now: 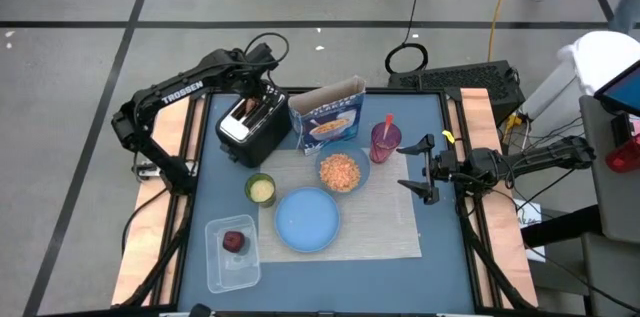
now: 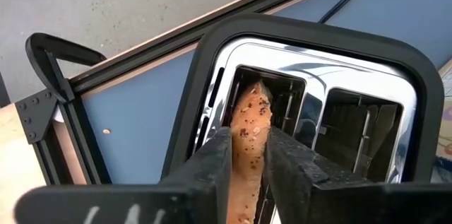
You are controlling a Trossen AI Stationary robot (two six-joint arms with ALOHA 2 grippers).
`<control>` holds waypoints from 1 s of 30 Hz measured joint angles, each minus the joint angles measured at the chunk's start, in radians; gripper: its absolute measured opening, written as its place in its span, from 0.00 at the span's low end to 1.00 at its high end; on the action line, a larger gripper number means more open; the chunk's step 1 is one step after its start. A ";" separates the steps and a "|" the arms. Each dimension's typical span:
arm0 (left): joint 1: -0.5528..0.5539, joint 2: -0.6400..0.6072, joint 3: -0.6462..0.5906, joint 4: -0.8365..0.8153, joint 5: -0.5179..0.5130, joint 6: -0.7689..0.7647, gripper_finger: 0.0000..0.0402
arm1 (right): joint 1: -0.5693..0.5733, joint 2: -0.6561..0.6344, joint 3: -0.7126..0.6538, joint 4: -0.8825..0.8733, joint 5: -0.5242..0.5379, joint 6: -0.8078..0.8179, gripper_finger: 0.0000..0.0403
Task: Arrange a breakfast setting
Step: Put the toasted bagel on the blue plate
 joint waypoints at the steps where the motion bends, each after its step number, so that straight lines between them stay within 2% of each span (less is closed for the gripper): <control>1: 0.000 0.000 0.000 0.000 0.000 0.000 0.19 | 0.000 0.000 0.000 0.000 0.000 0.000 0.98; 13: 0.000 -0.008 0.001 0.000 0.001 0.054 0.17 | 0.000 0.000 0.000 0.000 0.000 0.000 0.98; 30: -0.008 -0.011 0.130 -0.102 0.000 0.081 0.11 | 0.000 0.000 0.000 0.000 0.000 0.000 0.98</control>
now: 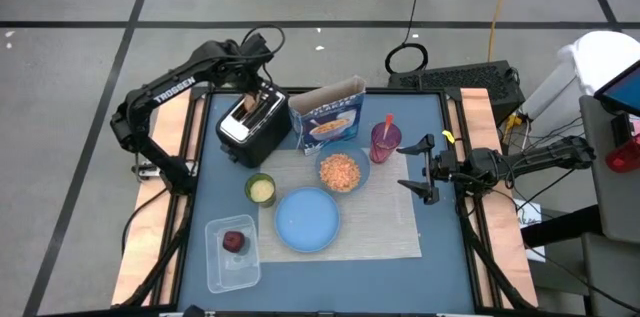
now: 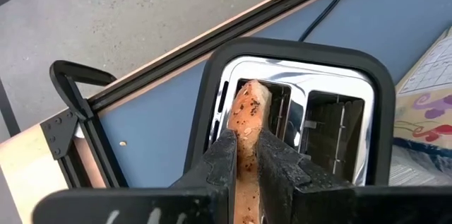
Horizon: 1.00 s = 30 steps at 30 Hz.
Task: Arrange a breakfast setting
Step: Put the toasted bagel on the blue plate
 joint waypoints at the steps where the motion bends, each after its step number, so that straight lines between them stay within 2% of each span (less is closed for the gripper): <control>1: 0.000 0.000 0.009 -0.009 0.000 0.000 0.11 | 0.000 0.000 0.000 0.000 0.000 0.000 0.98; 11: -0.012 0.000 0.179 -0.127 0.004 0.022 0.11 | 0.000 0.000 0.000 0.000 0.000 0.000 0.98; 16: -0.036 0.000 0.295 -0.200 0.059 0.040 0.10 | 0.000 0.000 0.000 0.000 0.000 0.000 0.98; 20: -0.073 0.000 0.367 -0.239 0.156 0.026 0.10 | 0.000 0.000 0.000 0.000 0.000 0.000 0.98; 24: -0.136 0.000 0.386 -0.254 0.294 -0.002 0.10 | 0.000 0.000 0.000 0.000 0.000 0.000 0.98; 27: -0.202 0.000 0.386 -0.255 0.390 -0.023 0.10 | 0.000 0.000 0.000 0.000 0.000 0.000 0.98; 30: -0.292 0.004 0.386 -0.247 0.428 -0.051 0.10 | 0.000 0.000 0.000 0.000 0.000 0.000 0.98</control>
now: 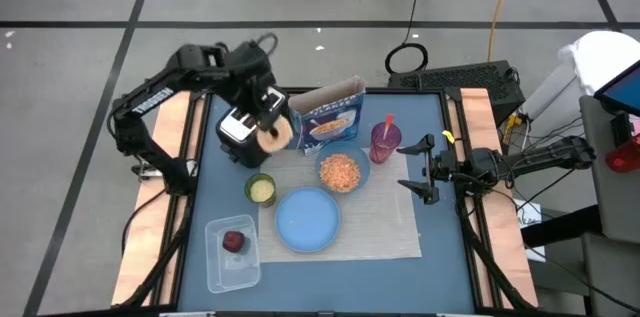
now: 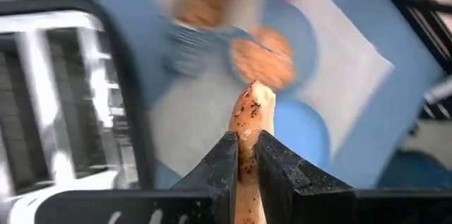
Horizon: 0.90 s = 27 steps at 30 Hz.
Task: Arrange a breakfast setting
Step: Put the toasted bagel on the blue plate
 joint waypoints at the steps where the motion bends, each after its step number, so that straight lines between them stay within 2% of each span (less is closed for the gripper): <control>1: -0.033 0.003 0.000 0.004 0.004 -0.013 0.10 | 0.000 0.000 0.000 0.000 0.000 0.000 0.98; 4: -0.134 0.007 -0.006 0.018 0.005 -0.056 0.10 | 0.000 0.000 0.000 0.000 0.000 0.000 0.98; 9: -0.291 0.007 -0.057 0.142 0.002 -0.126 0.10 | 0.000 0.000 0.000 0.000 0.000 0.000 0.98; 14: -0.413 0.005 -0.165 0.358 0.001 -0.173 0.10 | 0.000 0.000 0.000 0.000 0.000 0.000 0.98; 20: -0.503 0.005 -0.330 0.605 0.001 -0.199 0.10 | 0.000 0.000 0.000 0.000 0.000 0.000 0.98; 27: -0.537 0.007 -0.516 0.807 0.000 -0.221 0.10 | 0.000 0.000 0.000 0.000 0.000 0.000 0.98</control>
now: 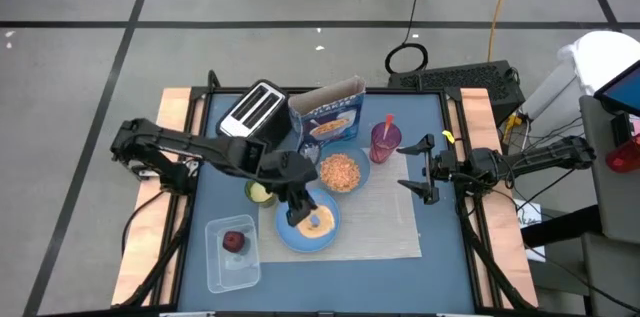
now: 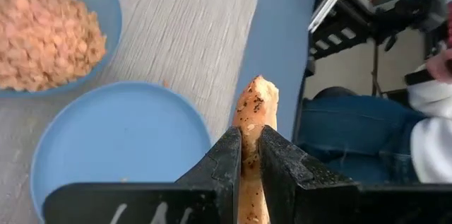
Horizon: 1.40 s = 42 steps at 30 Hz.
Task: Arrange a breakfast setting
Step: Put the toasted bagel on the blue plate
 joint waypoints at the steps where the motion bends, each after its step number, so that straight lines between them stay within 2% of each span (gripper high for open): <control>1: -0.002 0.000 -0.026 0.018 0.000 -0.002 0.10 | 0.000 0.000 0.000 0.000 0.000 0.000 0.98; 12: -0.002 0.000 -0.286 0.234 0.000 -0.056 0.10 | 0.000 0.000 0.000 0.000 0.000 0.000 0.98; 22: 0.009 0.000 -0.468 0.471 -0.005 -0.056 0.10 | 0.000 0.000 0.000 0.000 0.000 0.000 0.98; 26: 0.018 0.000 -0.503 0.483 -0.045 -0.051 0.10 | 0.000 0.000 0.000 0.000 0.000 0.000 0.98; 42: 0.027 0.000 -0.552 0.502 -0.047 -0.047 0.10 | 0.000 0.000 0.000 0.000 0.000 0.000 0.98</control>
